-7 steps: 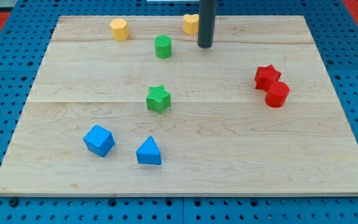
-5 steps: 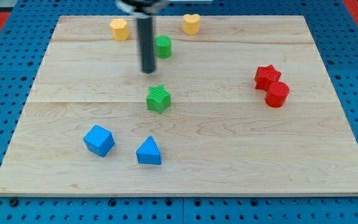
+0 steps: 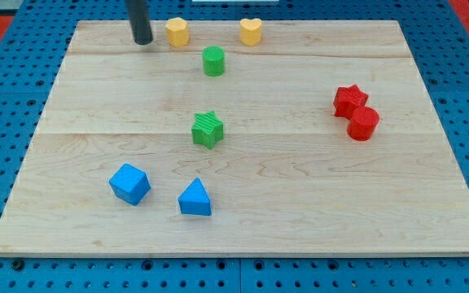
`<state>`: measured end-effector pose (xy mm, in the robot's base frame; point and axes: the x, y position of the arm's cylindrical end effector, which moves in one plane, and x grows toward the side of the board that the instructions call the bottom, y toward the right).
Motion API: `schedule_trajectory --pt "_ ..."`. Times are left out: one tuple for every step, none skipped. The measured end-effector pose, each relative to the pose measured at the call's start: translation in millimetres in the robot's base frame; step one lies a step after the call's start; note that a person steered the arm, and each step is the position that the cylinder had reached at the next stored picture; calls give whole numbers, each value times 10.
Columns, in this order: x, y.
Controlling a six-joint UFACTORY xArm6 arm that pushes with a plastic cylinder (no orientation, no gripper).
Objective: Push the yellow hexagon into the yellow star
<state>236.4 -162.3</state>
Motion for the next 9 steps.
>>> schedule_trajectory --pt "-200 573" --pt "-277 362" --pt "-406 973" --pt "-294 1363" --pt "-267 519" --pt "249 302" --pt "799 686" --pt "1022 1372" --pt "1444 1884"
